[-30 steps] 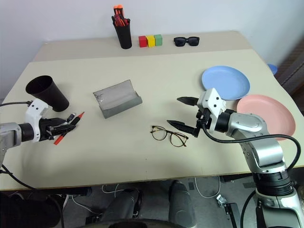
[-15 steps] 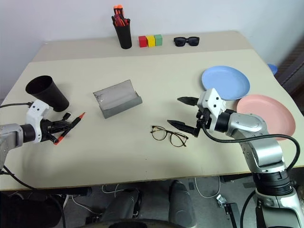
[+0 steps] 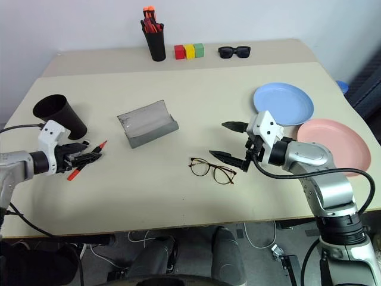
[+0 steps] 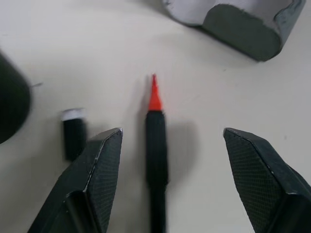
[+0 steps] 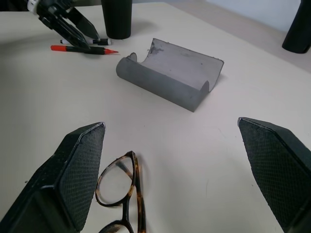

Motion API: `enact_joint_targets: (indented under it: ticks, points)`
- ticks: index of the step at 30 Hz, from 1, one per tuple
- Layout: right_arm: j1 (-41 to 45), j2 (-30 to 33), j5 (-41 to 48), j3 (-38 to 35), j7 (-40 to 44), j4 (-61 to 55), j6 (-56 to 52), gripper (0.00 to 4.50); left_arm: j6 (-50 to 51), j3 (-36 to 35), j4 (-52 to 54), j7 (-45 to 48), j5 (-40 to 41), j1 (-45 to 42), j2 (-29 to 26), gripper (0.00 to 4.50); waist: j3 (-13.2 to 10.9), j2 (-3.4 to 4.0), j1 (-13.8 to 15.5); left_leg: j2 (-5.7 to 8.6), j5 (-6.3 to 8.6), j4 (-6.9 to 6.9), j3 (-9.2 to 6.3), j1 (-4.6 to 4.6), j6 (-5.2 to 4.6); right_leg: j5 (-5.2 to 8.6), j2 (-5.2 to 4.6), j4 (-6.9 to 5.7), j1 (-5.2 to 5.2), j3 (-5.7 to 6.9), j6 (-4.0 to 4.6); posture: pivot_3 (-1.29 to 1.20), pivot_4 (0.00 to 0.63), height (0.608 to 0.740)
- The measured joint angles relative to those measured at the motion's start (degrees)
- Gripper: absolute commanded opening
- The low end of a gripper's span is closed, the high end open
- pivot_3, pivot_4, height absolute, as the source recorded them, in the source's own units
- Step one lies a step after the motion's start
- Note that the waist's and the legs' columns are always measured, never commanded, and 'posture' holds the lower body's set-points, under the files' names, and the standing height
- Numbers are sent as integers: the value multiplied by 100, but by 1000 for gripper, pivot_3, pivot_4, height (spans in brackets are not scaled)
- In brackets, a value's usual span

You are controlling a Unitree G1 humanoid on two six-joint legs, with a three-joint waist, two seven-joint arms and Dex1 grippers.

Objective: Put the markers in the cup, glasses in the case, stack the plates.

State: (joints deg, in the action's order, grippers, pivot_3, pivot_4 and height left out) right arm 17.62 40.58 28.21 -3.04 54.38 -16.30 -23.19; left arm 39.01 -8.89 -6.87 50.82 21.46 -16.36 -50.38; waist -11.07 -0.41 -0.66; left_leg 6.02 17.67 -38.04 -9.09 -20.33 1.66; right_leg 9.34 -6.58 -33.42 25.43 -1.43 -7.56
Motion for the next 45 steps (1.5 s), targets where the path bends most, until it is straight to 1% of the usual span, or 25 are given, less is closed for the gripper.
enact_joint_targets:
  ticks: [3,5,7,8,11,15,18,20,22,25,27,29,31,34,38,45]
  points:
    - [20,-6,-2,2,-4,0,1,4500,-104,222,-174,-13,-137,-86,133,3366,0,-2,2,1,0,0,-1,-1,0,0,0,0,0,0,0,0,150,740]
    - [19,-7,-11,2,-5,2,2,4500,-130,299,-260,-39,-229,-194,137,2872,1,-1,3,1,0,0,0,1,0,0,-1,-1,-1,0,0,0,150,740]
    - [19,-6,-22,2,-12,1,2,4500,-158,309,-350,-67,-291,-239,135,2127,1,-2,2,1,0,0,0,3,0,0,0,-1,-1,0,0,0,150,740]
    - [16,-6,-31,2,-15,2,1,4500,-172,309,-366,-75,-331,-244,127,1540,1,-2,2,1,0,0,1,2,0,0,-1,-1,-1,0,0,0,150,740]
    - [-2,-6,-40,-1,-34,1,1,4500,-154,293,-400,-51,-345,-245,82,38,1,-1,-1,1,0,0,1,2,-1,0,-1,0,-1,0,0,0,150,740]
    - [-19,-3,-7,-1,-6,1,-30,4500,-88,293,-411,94,-339,-247,52,38,1,-1,-3,1,0,0,1,3,-1,0,-1,-1,-1,0,0,0,150,740]
    - [-61,62,268,-4,190,-14,-291,4500,-71,255,-406,178,-276,-252,56,38,1,-1,-1,1,0,0,0,1,-1,0,-1,0,-1,0,0,0,150,740]
    - [-94,127,478,-14,374,-27,-485,4500,-182,45,-396,255,-43,-275,281,38,0,-3,1,1,0,-1,-1,-1,0,0,-2,1,-1,0,0,0,150,740]
    - [-73,108,534,-13,425,-31,-512,4500,-419,-261,-327,172,248,-522,645,38,-4,-13,38,0,-2,-9,-10,-5,3,-2,-2,-1,-1,5,2,0,150,740]
    - [-7,85,468,-12,372,-30,-402,4500,-799,-670,-116,113,560,-923,831,38,-3,-23,27,0,-3,-9,-8,-4,5,-4,-2,0,-1,5,4,0,150,740]
    - [22,71,447,-5,364,-9,-396,4500,-1217,-931,-67,-11,661,-1252,1006,38,-2,-22,20,0,-3,-9,-7,-4,5,-4,-2,2,-1,5,4,0,150,740]
    - [84,50,422,0,358,26,-387,4500,-1845,-1138,-172,-182,674,-1607,1196,38,-2,-22,16,1,-3,-9,-5,-4,6,-4,-2,2,-1,5,4,0,150,740]
    - [125,46,387,3,356,70,-366,4500,-2688,-1342,-510,-478,579,-2006,1324,38,-2,-23,8,2,-4,-9,-4,-4,7,-5,-1,3,-1,5,4,0,150,740]
    - [129,46,331,3,356,109,-307,4500,-3838,-1727,-1041,-955,357,-2482,1309,38,-2,-22,-5,3,-3,-7,1,-3,6,-5,1,7,0,3,5,0,150,740]
    - [130,43,287,4,350,129,-262,4500,-4786,-1914,-1597,-1468,87,-2567,1245,38,-1,-23,13,4,-4,-8,1,-5,6,-6,-2,10,-1,3,3,0,150,740]
    - [131,43,228,5,341,130,-231,4500,-5574,-2003,-2432,-1889,-16,-2314,1380,38,0,-25,17,7,-4,-9,0,-3,5,-7,-1,7,-2,3,2,0,150,740]
